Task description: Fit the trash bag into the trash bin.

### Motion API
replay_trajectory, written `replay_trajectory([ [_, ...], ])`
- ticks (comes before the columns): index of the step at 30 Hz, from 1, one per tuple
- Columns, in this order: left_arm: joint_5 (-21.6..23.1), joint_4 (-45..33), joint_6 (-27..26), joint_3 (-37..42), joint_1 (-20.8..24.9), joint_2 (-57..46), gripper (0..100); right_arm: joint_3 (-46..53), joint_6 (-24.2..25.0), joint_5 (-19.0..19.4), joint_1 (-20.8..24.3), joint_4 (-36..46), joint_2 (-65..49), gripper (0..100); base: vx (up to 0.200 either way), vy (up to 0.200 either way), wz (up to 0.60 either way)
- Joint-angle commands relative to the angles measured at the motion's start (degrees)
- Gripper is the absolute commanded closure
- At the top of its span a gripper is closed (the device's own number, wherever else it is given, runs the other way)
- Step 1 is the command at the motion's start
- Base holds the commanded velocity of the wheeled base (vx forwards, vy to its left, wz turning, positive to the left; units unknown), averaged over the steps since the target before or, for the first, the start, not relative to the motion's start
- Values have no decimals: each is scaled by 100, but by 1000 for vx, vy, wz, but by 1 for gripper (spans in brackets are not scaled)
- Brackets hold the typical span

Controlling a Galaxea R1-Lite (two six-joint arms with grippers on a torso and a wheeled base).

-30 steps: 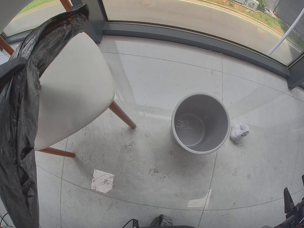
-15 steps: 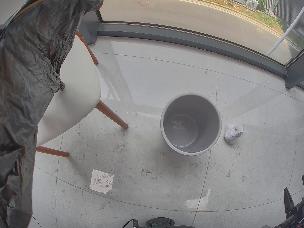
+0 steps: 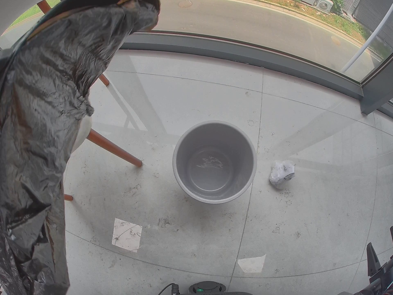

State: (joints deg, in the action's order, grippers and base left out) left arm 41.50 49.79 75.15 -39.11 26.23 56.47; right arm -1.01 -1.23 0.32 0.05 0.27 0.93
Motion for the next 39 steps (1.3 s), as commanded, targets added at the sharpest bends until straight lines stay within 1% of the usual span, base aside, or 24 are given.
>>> replay_trajectory([
  [1, 25, 1209, -221, 386, 207, 778, 100, 101, 0, 3, 4, 0, -5, 0, 0, 0, 0],
  [3, 34, 1903, -370, 588, 207, 1068, 100, 101, 0, 3, 4, 0, -5, 0, 0, 0, 0],
  [5, 43, 2351, -405, 694, 207, 1393, 100, 101, 0, 3, 4, 0, -5, 0, 0, 0, 0],
  [10, -36, 2536, -519, 597, 163, 2132, 100, 101, 0, 3, 4, 0, -5, 0, 0, 0, 0],
  [12, -28, 2729, -590, 553, 136, 2343, 100, 101, 0, 3, 4, 0, -5, 0, 0, 0, 0],
  [18, -28, 3942, -546, 641, 136, 3125, 100, 101, 0, 3, 4, 0, -5, 0, 0, 0, 0],
  [19, -28, 4021, -590, 668, 136, 3257, 100, 101, 0, 3, 4, 0, -5, 0, 0, 0, 0],
  [28, -28, 4021, -607, 720, 128, 3872, 100, 101, 0, 3, 4, 0, -5, 0, 0, 0, 0],
  [34, -36, 4021, -625, 668, 22, 4276, 100, 101, 0, 3, 4, 0, -5, 0, 0, 0, 0],
  [39, -203, 4021, -625, 615, 22, 4540, 100, 101, 0, 3, 4, 0, -5, 0, 0, 0, 0],
])
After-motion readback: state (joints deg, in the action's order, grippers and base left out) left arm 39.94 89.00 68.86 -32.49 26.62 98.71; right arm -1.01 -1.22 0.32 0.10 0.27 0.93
